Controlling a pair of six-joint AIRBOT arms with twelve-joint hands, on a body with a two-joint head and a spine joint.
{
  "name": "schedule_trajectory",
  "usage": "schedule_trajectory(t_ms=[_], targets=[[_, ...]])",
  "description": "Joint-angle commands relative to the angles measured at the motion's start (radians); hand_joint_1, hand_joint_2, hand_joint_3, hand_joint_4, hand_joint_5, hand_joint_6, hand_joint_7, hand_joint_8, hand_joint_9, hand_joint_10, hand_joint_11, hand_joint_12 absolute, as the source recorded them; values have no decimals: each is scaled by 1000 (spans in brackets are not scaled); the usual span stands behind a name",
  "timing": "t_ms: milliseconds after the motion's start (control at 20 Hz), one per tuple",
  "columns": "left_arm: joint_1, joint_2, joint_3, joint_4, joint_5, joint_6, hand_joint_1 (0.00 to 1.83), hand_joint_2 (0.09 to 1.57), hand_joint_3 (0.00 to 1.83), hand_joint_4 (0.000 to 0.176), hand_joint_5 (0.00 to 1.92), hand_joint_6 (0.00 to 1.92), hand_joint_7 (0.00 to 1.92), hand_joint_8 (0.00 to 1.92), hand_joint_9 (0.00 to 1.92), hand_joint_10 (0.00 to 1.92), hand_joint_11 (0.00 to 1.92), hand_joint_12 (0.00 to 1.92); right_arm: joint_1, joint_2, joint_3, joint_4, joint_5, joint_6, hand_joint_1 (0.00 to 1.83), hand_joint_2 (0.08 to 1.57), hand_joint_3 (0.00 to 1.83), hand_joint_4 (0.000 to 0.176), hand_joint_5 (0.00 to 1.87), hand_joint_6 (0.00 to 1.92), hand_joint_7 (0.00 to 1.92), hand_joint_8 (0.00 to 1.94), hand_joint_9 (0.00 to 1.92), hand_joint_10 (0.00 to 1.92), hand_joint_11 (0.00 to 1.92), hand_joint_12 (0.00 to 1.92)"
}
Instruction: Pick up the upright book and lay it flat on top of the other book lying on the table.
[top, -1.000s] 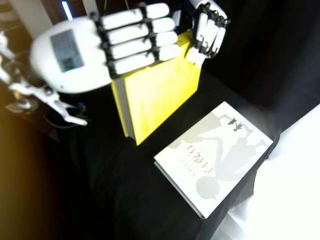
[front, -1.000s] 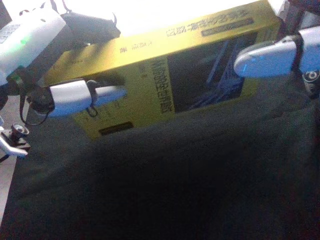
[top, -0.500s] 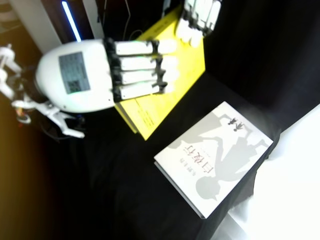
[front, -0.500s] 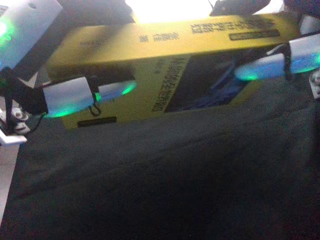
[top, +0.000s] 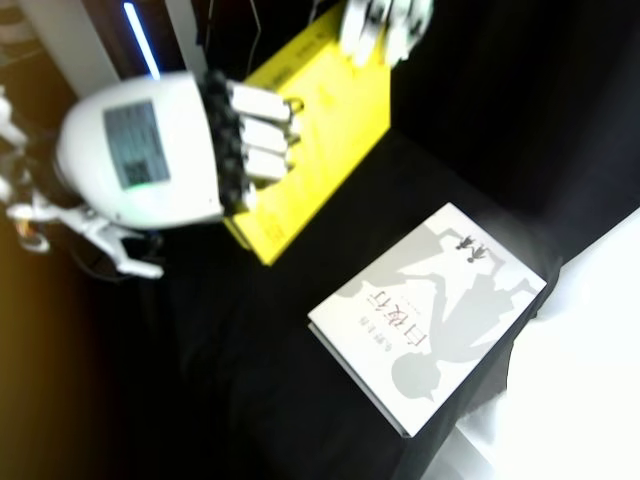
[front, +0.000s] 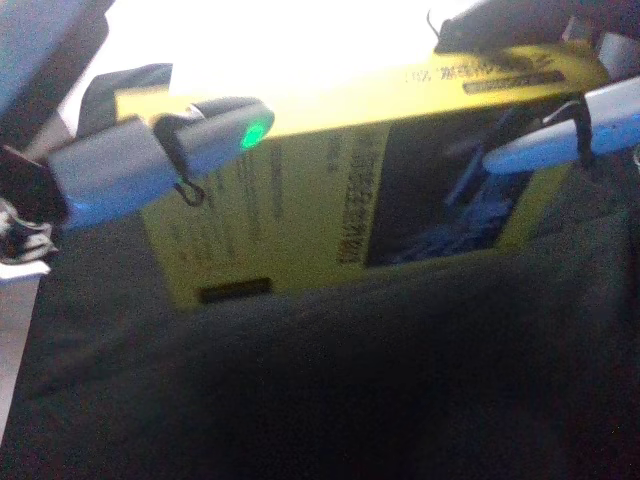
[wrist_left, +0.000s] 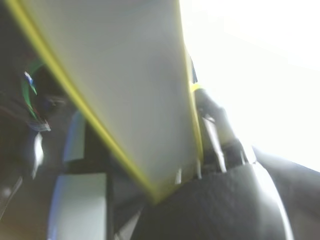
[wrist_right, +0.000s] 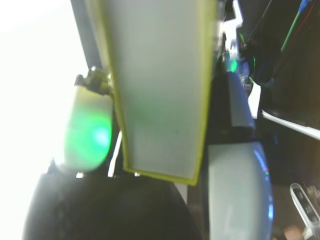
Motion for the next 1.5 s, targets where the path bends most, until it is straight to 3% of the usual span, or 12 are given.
schedule_trajectory(t_ms=[0,50,200,350,600,700,800,950,1000,1100,1300,1450], targets=[[6,6,-3,-7,-104,-3,660,1064,0,175,0,0,0,0,0,1,0,8,19,2,0,92,101,14,1149,1173,0,0,865,1168,1253,1833,1449,1896,1514,1917],[28,10,-6,-28,-118,-3,587,1035,0,158,0,0,0,0,0,0,0,1,20,3,0,94,101,14,1152,1165,0,0,880,1148,1381,1919,1560,1916,1628,1920],[112,23,-24,-82,-194,-3,493,1024,0,176,0,0,0,0,0,0,0,0,30,12,-2,130,113,-20,1150,1160,0,0,891,1130,1409,1941,1503,1921,1556,1921],[200,37,-51,-120,-278,-3,451,1037,0,176,0,0,0,0,0,0,0,0,94,40,-34,169,127,-146,1126,1192,5,0,827,1231,1188,1640,1314,1847,1352,1921],[316,15,-50,-179,-343,-3,436,1069,3,176,0,0,0,0,0,0,0,0,243,50,-34,186,91,-284,1119,1209,8,0,796,1268,1191,1941,1417,1921,1482,1921],[329,-2,-37,-188,-340,-3,398,1121,24,176,0,0,0,0,0,0,0,0,283,31,-12,186,45,-333,1225,1200,0,0,784,1231,889,1323,1280,1515,1225,1750],[337,-19,-26,-193,-338,-3,416,1160,36,165,0,0,0,0,0,0,0,0,313,-5,38,189,-7,-333,1221,1204,0,0,787,1263,840,1332,1237,1686,1222,1899],[374,-27,-25,-203,-352,-3,418,1197,35,137,0,0,0,0,0,0,0,0,317,-58,110,202,-73,-333,1232,1188,0,0,728,1217,987,1187,1024,1253,851,1739],[384,-33,-22,-210,-354,-3,413,1195,31,152,0,0,0,0,0,0,0,0,320,-83,135,206,-90,-337,1236,1178,0,0,736,1211,1002,1152,1000,1133,745,1703],[405,-51,-3,-215,-355,-3,431,1177,19,174,0,0,0,0,0,0,0,0,333,-127,187,210,-111,-339,1221,1183,0,0,740,1219,985,1167,980,1105,692,1708],[408,-67,26,-216,-369,-3,507,1190,17,166,0,0,0,0,0,0,0,0,335,-175,232,221,-114,-354,1386,1108,0,0,810,993,1095,810,1010,1271,766,1684],[414,-70,26,-216,-371,-3,514,1201,17,175,0,0,0,0,0,0,0,0,335,-205,263,225,-115,-354,1363,1169,4,0,674,1198,959,1023,885,1389,690,1688]])
